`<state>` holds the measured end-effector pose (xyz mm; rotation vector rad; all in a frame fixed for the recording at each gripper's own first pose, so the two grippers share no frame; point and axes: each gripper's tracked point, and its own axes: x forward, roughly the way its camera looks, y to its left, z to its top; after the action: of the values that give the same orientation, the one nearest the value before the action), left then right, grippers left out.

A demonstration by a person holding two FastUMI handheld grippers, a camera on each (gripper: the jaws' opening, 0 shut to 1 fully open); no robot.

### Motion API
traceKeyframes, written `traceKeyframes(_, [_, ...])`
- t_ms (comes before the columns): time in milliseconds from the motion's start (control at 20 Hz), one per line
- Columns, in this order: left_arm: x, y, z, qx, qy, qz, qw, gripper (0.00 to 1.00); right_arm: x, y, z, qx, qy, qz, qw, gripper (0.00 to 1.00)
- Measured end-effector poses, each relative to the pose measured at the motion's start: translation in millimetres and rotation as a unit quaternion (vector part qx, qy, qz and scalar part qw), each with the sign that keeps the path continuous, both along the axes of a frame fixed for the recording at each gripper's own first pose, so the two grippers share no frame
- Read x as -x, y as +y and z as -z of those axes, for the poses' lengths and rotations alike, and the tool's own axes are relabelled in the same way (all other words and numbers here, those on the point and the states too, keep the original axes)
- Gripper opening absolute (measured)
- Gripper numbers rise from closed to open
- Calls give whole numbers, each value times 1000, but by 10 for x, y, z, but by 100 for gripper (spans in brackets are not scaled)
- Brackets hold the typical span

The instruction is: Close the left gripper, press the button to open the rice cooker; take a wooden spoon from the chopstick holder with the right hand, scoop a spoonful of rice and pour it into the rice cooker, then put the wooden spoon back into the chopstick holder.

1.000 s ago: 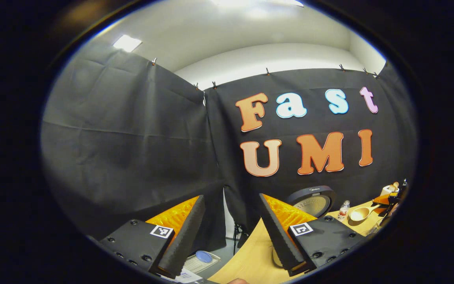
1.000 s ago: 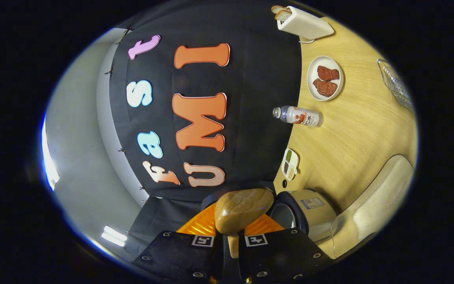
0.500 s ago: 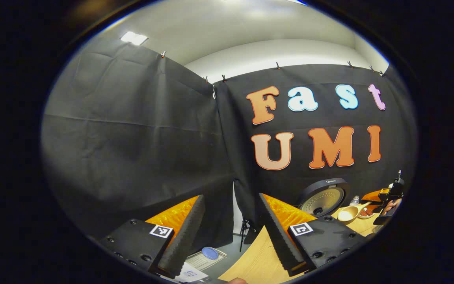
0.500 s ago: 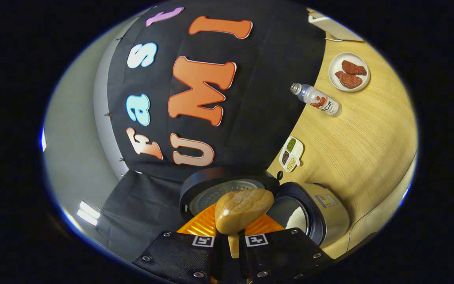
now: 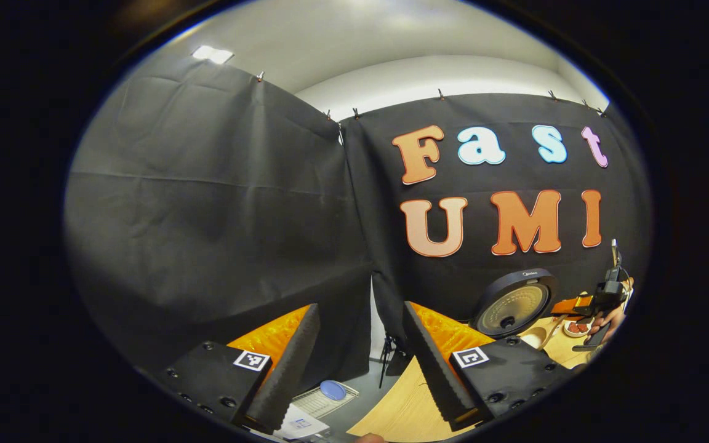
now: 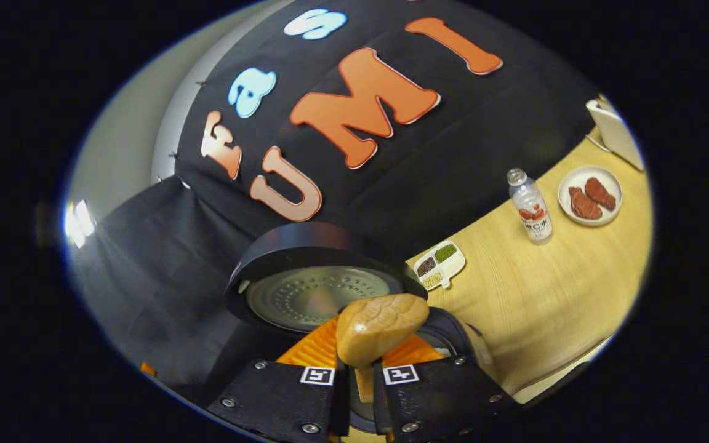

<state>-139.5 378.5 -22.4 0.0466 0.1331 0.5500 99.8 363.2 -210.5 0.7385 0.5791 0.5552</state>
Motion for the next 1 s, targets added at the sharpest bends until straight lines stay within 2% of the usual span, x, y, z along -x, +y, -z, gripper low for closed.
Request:
traceKeyframes(350, [-5,25,80,8,6,1,1000,85,48,159,-60,84,-56,-32,994,14])
traceKeyframes(650, [-6,31,143,14,10,1,1000,85,33,187,-284,133,-119,-52,983,14])
traceKeyframes(700, [3,31,146,13,10,1,1000,93,28,196,-302,141,-127,-56,980,14])
traceKeyframes(850, [11,38,149,10,14,1,1000,93,82,248,-420,154,-154,-68,974,14])
traceKeyframes(900, [12,35,160,8,15,0,1000,85,91,267,-452,159,-163,-72,971,14])
traceKeyframes(1000, [21,48,142,6,13,-4,1000,85,110,286,-490,173,-180,-82,965,14])
